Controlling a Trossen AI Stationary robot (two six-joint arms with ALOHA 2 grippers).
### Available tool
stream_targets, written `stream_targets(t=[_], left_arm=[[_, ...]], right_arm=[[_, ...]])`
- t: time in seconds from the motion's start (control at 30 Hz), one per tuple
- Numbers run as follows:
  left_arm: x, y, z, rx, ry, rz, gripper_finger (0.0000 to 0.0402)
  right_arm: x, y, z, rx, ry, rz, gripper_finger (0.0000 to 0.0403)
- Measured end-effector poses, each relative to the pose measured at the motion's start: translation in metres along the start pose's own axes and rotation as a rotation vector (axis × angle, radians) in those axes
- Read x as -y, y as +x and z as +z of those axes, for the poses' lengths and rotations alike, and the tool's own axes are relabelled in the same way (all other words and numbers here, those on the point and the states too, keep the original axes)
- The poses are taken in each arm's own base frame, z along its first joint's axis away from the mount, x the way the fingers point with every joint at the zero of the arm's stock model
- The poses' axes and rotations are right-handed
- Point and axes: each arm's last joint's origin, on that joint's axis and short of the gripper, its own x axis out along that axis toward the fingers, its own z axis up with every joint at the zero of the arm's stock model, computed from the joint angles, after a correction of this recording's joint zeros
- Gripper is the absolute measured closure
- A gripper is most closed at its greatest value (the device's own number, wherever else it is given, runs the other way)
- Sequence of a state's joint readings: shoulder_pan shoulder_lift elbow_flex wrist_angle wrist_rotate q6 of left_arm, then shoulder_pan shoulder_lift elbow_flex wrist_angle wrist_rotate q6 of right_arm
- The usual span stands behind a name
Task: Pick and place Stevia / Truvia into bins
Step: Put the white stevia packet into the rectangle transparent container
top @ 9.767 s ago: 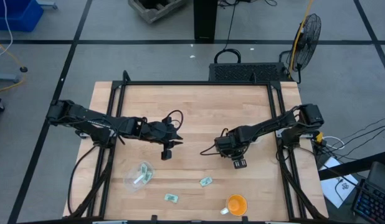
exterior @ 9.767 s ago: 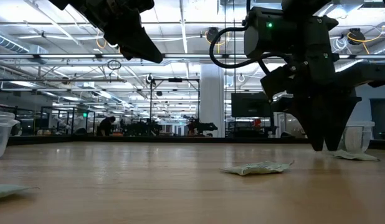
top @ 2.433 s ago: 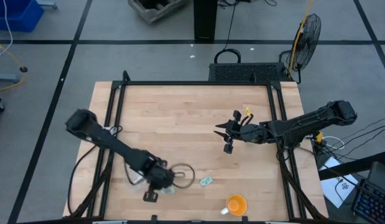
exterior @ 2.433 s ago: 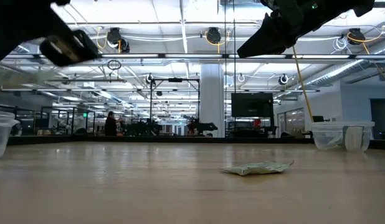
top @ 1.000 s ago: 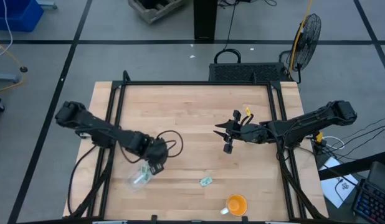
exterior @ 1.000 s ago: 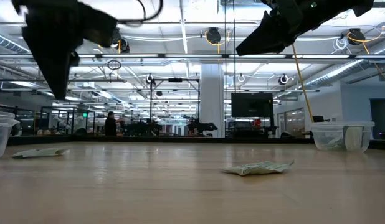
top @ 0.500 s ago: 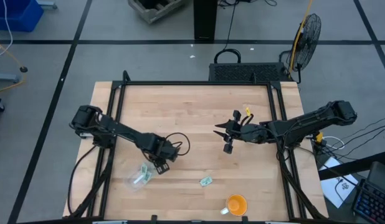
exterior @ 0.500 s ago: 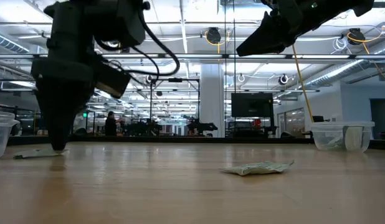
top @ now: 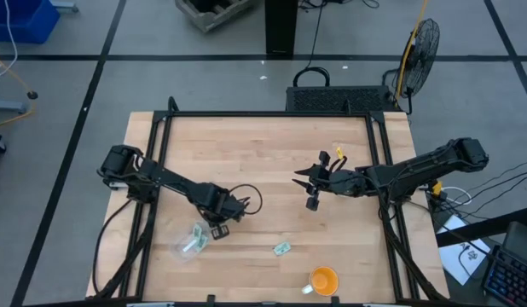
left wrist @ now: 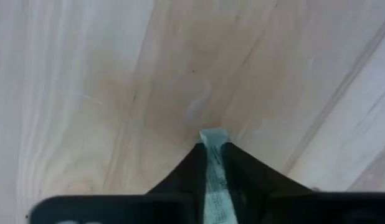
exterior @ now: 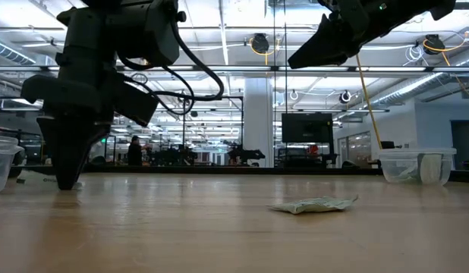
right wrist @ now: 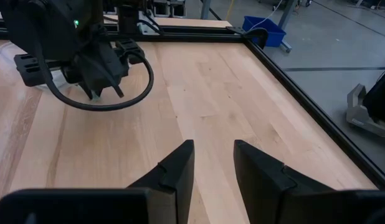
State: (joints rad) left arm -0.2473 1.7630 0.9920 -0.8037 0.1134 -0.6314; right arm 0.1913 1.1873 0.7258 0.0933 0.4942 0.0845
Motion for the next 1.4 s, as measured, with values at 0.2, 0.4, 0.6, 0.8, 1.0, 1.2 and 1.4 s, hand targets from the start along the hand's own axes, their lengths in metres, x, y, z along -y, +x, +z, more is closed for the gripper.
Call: stream_targets(t=[0.2, 0.4, 0.6, 0.8, 1.0, 1.2, 1.4], left_arm=[[0.000, 0.000, 0.000, 0.000, 0.056, -0.003, 0.0393], [0.008, -0.010, 0.008, 0.009, 0.108, -0.054, 0.0384], [0.024, -0.039, 0.019, 0.043, 0.215, -0.119, 0.0391], [0.036, -0.078, 0.012, -0.034, 0.236, -0.071, 0.0395], [0.051, -0.098, -0.017, -0.156, 0.118, 0.025, 0.0384], [0.071, -0.095, -0.066, -0.106, 0.016, 0.143, 0.0397], [0.088, -0.075, -0.099, 0.037, -0.128, 0.091, 0.0373]], right_arm=[[0.000, 0.000, 0.000, 0.000, 0.000, 0.000, 0.0298], [0.000, 0.000, 0.000, 0.000, 0.000, -0.001, 0.0298], [0.000, 0.000, 0.000, 0.000, 0.000, -0.002, 0.0298], [0.000, 0.000, 0.000, 0.000, 0.000, -0.002, 0.0298], [0.000, 0.000, -0.002, -0.021, -0.011, -0.002, 0.0298], [0.001, 0.000, -0.008, -0.072, -0.003, -0.007, 0.0298], [0.001, 0.000, -0.008, -0.073, 0.024, -0.008, 0.0298]])
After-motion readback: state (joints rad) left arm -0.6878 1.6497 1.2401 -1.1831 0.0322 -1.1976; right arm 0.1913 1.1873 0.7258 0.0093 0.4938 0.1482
